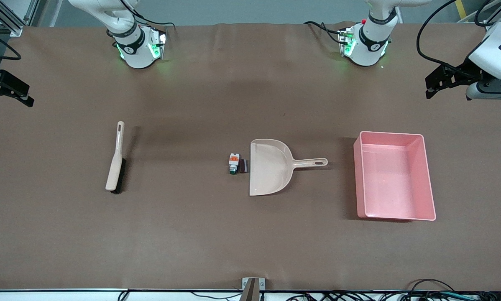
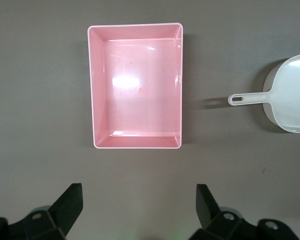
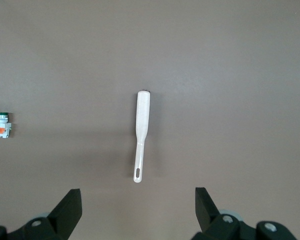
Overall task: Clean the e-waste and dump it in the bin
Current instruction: 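Move the left gripper toward the white dustpan handle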
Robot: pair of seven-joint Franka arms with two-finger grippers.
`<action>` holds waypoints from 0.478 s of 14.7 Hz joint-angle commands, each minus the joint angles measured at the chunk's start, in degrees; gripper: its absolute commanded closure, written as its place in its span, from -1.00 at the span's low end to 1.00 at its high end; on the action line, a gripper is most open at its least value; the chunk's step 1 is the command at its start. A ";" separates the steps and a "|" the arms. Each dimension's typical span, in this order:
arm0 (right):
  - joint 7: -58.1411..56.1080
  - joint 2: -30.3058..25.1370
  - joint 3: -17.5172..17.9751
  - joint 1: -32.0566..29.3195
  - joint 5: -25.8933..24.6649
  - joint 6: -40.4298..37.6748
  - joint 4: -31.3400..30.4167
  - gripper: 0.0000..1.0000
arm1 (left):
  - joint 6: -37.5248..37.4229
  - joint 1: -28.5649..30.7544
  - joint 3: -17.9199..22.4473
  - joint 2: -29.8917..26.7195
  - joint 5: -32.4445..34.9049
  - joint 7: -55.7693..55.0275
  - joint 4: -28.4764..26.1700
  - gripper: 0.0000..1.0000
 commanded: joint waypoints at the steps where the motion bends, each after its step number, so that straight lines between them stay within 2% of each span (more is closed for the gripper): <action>1: 0.82 0.46 0.14 -0.70 0.59 -0.38 0.87 -1.00 | -0.90 -0.60 0.33 -0.05 1.20 -0.70 0.57 -1.00; 7: 0.65 0.46 0.23 -0.53 0.77 -1.69 0.78 -1.00 | -0.46 -0.60 -0.28 2.49 0.77 0.43 0.83 -1.00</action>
